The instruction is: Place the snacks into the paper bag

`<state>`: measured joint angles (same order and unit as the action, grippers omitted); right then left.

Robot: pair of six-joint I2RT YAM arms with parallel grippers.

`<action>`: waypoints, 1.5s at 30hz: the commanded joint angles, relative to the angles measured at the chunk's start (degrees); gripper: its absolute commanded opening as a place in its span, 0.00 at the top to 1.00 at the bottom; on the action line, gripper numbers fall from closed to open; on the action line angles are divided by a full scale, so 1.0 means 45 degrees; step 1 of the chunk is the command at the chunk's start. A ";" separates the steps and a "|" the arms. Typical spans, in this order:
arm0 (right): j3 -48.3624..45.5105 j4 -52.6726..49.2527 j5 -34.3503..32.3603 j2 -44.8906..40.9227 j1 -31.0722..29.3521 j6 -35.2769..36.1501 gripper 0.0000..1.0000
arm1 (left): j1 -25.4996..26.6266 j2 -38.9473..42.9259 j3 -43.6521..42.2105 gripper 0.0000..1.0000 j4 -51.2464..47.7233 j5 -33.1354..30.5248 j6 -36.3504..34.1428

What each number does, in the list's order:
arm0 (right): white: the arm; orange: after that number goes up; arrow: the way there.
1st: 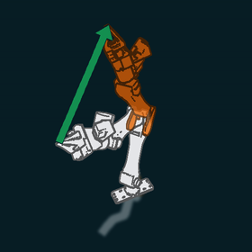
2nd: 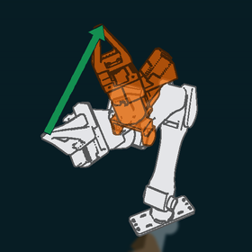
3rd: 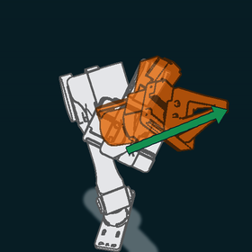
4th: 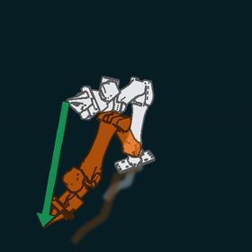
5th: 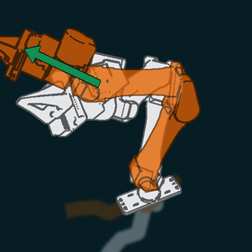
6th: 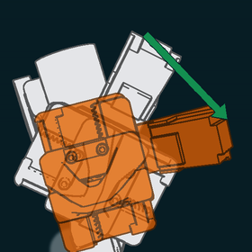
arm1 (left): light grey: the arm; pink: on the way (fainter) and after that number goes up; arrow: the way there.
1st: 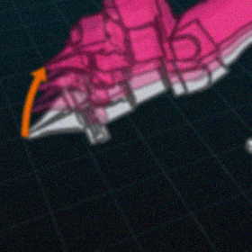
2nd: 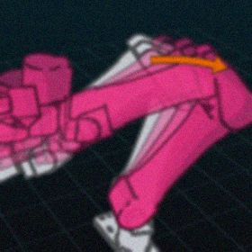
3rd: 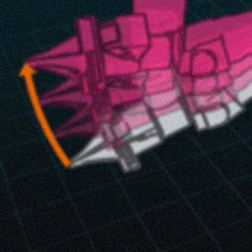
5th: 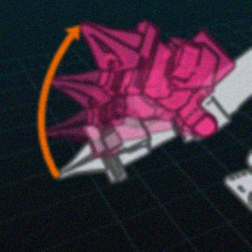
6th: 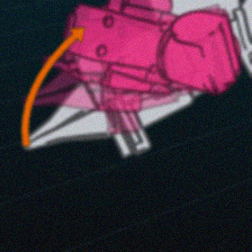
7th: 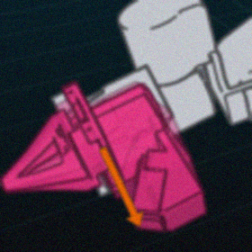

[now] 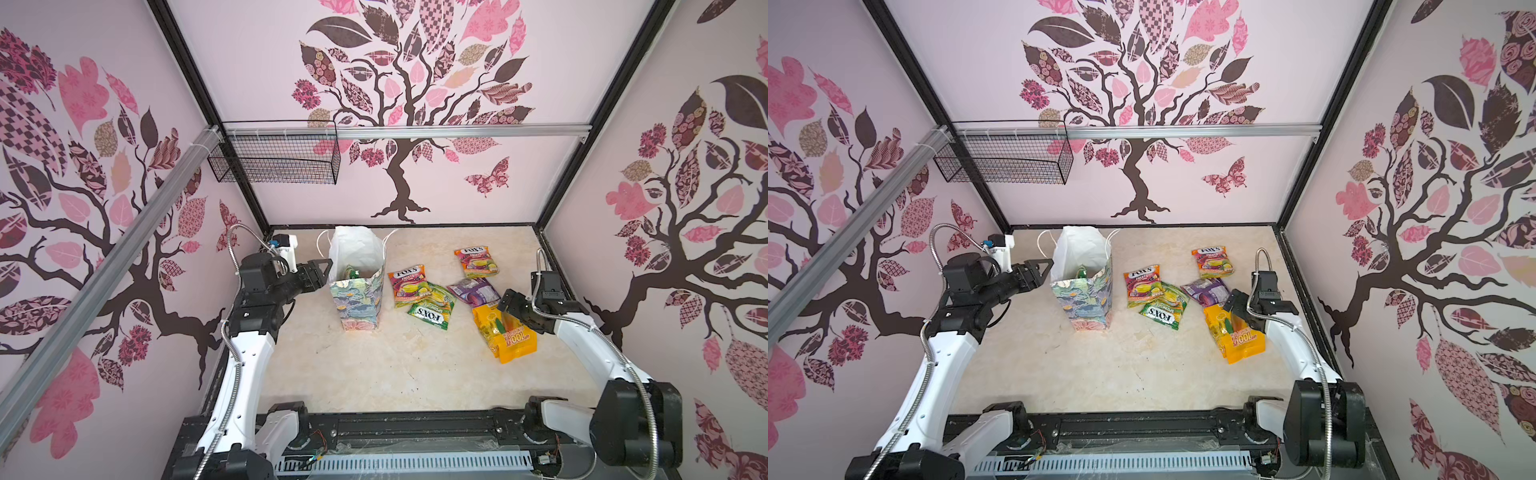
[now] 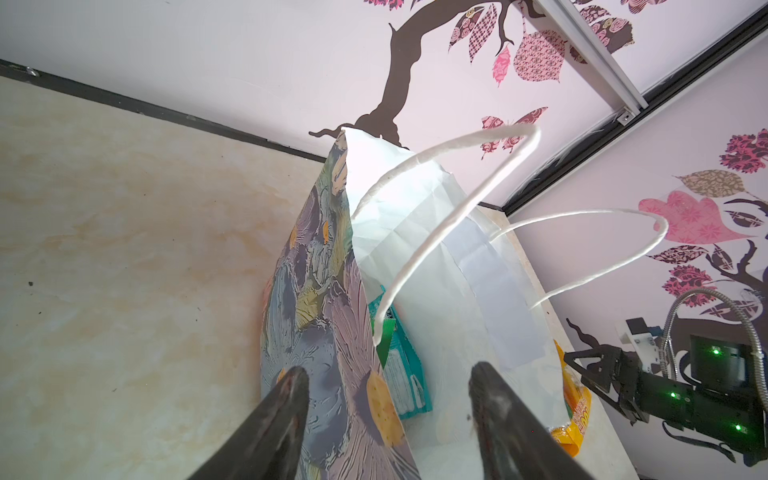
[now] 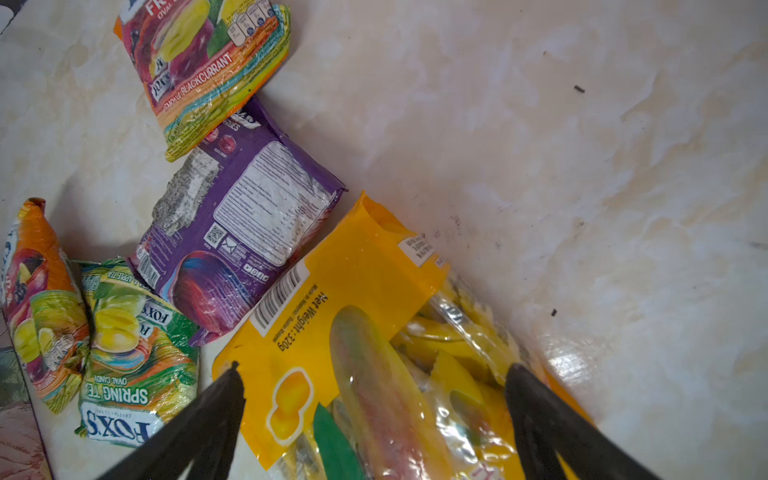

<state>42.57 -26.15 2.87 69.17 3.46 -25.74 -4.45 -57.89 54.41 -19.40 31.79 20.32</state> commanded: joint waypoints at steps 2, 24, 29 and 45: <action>-0.0420 0.0106 0.0559 0.0050 0.0026 0.0008 0.02 | -0.0003 0.0068 -0.0214 0.35 0.0175 0.0143 -0.0120; -0.2142 0.0314 0.1878 -0.2850 -0.5241 -0.4243 0.12 | 0.0003 0.0160 -0.0275 0.35 0.0241 0.0133 -0.0120; -0.0740 -0.1748 0.0568 -0.3138 -0.5705 -0.3500 0.14 | -0.0022 0.0092 -0.0219 0.35 0.0249 0.0157 -0.0101; -0.1459 -0.4267 -0.1830 -0.5738 -0.5696 -0.4642 0.16 | -0.0004 0.0004 -0.0186 0.35 0.0259 0.0202 -0.0062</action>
<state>35.51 -42.81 -2.50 43.59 -22.06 -45.45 -4.45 -57.67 54.41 -19.38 31.99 20.36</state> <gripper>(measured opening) 0.837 0.656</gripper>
